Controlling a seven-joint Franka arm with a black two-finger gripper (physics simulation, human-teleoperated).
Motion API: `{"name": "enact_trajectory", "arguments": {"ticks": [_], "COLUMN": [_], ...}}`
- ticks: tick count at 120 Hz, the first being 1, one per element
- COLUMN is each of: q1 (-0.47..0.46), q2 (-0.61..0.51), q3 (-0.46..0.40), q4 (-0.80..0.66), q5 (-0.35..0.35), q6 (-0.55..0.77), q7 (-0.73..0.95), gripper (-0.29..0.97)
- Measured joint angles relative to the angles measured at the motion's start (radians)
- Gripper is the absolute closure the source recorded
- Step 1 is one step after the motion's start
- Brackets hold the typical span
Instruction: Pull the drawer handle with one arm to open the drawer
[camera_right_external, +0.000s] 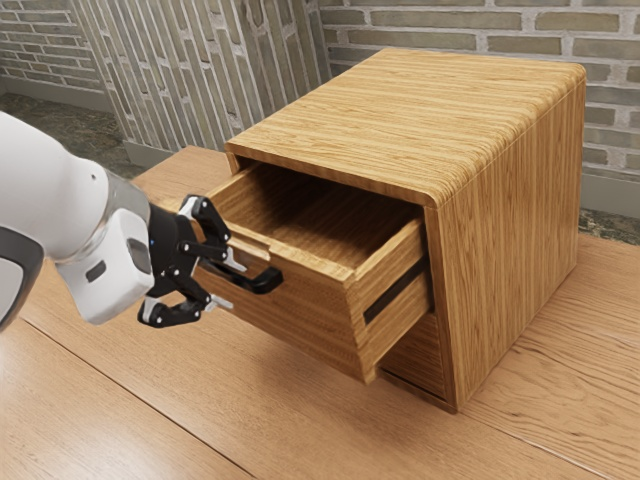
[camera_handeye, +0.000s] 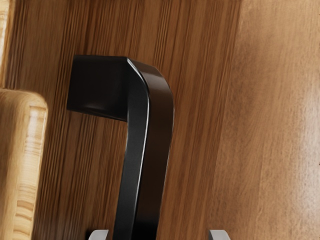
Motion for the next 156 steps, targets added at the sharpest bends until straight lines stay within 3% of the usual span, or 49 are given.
{"name": "enact_trajectory", "arguments": {"ticks": [68, 156], "q1": [0.001, 0.035], "q2": [-0.102, -0.266], "q3": [-0.046, -0.066], "q4": [-0.071, -0.174], "q5": [0.000, 0.001], "q6": [-0.025, -0.084], "q7": [-0.030, -0.061], "gripper": [0.51, 0.44]}}
